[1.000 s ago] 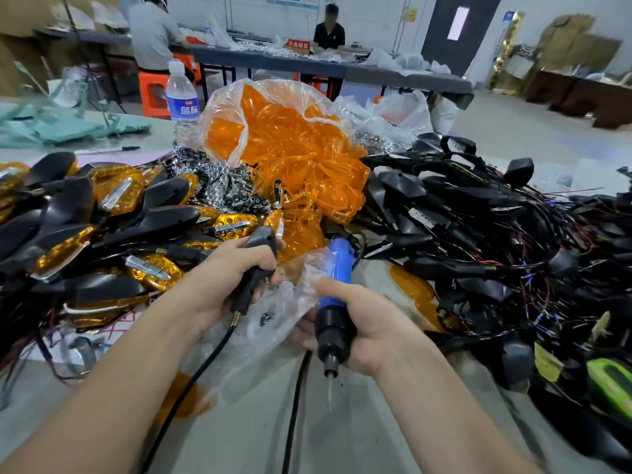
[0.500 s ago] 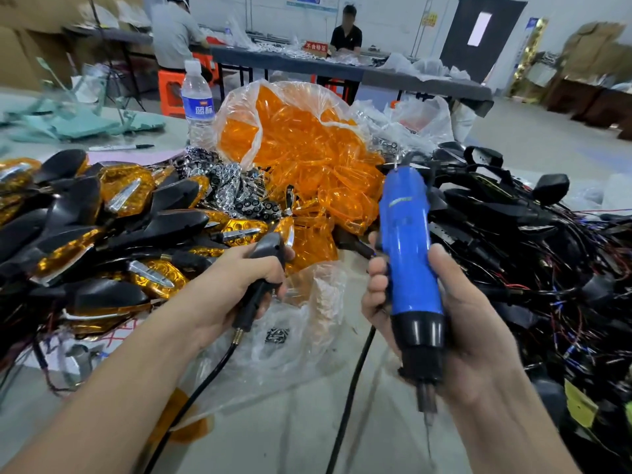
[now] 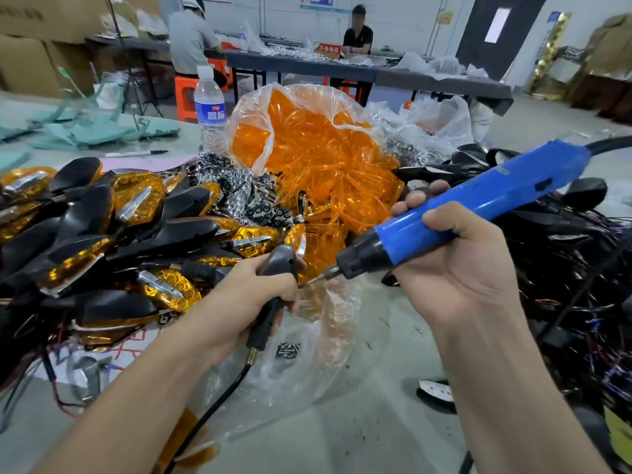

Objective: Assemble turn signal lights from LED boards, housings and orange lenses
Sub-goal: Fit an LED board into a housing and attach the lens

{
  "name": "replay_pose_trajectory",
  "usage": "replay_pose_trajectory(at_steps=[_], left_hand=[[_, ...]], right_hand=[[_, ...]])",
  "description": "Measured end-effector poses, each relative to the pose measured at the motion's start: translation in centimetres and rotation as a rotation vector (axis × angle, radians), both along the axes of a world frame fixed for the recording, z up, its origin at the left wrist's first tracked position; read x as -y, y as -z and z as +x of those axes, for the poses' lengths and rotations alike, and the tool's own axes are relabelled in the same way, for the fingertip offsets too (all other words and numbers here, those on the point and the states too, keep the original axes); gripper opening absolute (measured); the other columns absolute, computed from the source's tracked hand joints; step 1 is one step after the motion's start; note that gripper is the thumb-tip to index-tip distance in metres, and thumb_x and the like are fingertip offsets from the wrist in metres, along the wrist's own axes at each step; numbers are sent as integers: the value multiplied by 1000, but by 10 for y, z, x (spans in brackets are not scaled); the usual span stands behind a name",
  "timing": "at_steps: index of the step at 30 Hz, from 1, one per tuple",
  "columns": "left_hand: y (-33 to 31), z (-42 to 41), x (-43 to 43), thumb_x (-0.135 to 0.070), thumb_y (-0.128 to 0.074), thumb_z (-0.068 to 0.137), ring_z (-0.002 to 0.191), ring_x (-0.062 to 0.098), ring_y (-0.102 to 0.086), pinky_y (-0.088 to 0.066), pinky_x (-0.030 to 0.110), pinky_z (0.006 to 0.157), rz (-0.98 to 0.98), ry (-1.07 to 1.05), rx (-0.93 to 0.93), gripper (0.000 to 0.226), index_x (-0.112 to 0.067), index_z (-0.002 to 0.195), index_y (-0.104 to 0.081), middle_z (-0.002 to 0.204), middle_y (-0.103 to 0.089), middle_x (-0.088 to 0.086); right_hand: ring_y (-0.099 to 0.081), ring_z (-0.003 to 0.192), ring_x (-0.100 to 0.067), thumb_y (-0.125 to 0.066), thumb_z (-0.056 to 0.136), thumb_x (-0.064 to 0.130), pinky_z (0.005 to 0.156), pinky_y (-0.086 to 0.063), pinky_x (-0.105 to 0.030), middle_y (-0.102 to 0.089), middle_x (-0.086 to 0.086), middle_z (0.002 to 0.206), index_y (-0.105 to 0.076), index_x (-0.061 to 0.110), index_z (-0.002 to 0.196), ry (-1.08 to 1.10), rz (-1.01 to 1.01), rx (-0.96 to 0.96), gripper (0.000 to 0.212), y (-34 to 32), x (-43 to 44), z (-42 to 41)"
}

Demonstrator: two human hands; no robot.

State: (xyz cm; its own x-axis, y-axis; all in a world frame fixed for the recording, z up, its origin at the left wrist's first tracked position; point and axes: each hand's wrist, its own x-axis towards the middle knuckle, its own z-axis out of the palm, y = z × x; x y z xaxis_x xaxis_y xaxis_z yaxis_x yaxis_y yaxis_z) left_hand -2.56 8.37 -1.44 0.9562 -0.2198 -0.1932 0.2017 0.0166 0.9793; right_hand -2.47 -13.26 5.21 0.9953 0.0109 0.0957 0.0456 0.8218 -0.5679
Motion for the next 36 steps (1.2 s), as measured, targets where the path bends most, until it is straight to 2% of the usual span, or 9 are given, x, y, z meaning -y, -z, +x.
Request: replay_pose_trajectory(at_steps=[4, 7, 10, 13, 17, 23, 28, 32, 36], left_hand=[[0, 0, 0, -15, -67, 61, 46, 18, -48, -41, 24, 40, 64, -56, 16, 25, -6, 84, -64, 73, -66, 14], [0, 0, 0, -17, -69, 59, 47, 17, -48, -41, 27, 40, 149, -127, 35, 25, -5, 82, -65, 65, -64, 9], [0, -2, 2, -21, -69, 58, 49, 17, -45, -39, 28, 43, 250, -144, 95, 20, -8, 71, -61, 59, -56, 3], [1, -2, 3, -25, -69, 57, 48, 15, -44, -37, 26, 44, 353, -150, 144, 21, -8, 62, -57, 52, -50, -3], [3, -2, 5, -26, -70, 57, 44, 13, -45, -38, 24, 44, 389, -186, 149, 15, -14, 54, -62, 48, -52, -4], [9, -4, 7, -29, -72, 63, 45, 9, -50, -40, 18, 41, 399, -200, 133, 20, -16, 78, -72, 56, -64, 2], [7, -4, 8, -35, -70, 59, 48, 11, -52, -44, 25, 47, 448, -204, 143, 26, -17, 78, -71, 56, -65, 0], [7, -7, 10, -37, -68, 59, 49, 15, -49, -43, 34, 56, 514, -221, 160, 31, -11, 75, -66, 58, -63, 10], [6, -10, 9, -35, -68, 60, 52, 17, -48, -44, 37, 56, 551, -287, 180, 34, -6, 75, -62, 58, -60, 9]], right_hand=[[-56, 72, -20, -47, 61, -3, 77, -52, -36, -56, -3, 79, -47, 16, 88, 52, 123, -16, 33, 15, -4, 13], [-56, 74, -19, -46, 62, -2, 87, -47, -37, -55, -2, 81, -48, 16, 88, 66, 182, 66, 32, 30, -3, 16], [-57, 76, -18, -55, 57, -1, 86, -52, -36, -56, 0, 83, -52, 17, 100, 71, 203, 111, 47, 49, 0, 18], [-60, 77, -18, -55, 62, -2, 88, -54, -37, -58, 0, 84, -55, 16, 127, 92, 219, 66, 67, 65, 0, 19], [-60, 78, -17, -49, 69, -1, 91, -51, -38, -59, 2, 83, -55, 16, 121, 98, 240, 31, 55, 76, 1, 19], [-60, 79, -15, -56, 61, -1, 91, -52, -35, -57, 3, 84, -52, 19, 111, 65, 245, 108, 54, 76, 5, 17], [-58, 78, -14, -40, 74, -2, 93, -48, -34, -56, 4, 83, -52, 20, 106, 68, 195, 111, 41, 77, 4, 14], [-57, 78, -14, -38, 72, -4, 93, -48, -34, -55, 4, 83, -52, 21, 99, 35, 171, 141, 40, 77, -1, 11], [-57, 80, -14, -45, 62, -8, 99, -48, -38, -57, 4, 82, -51, 20, 90, -38, 131, 337, 40, 73, -4, 7]])
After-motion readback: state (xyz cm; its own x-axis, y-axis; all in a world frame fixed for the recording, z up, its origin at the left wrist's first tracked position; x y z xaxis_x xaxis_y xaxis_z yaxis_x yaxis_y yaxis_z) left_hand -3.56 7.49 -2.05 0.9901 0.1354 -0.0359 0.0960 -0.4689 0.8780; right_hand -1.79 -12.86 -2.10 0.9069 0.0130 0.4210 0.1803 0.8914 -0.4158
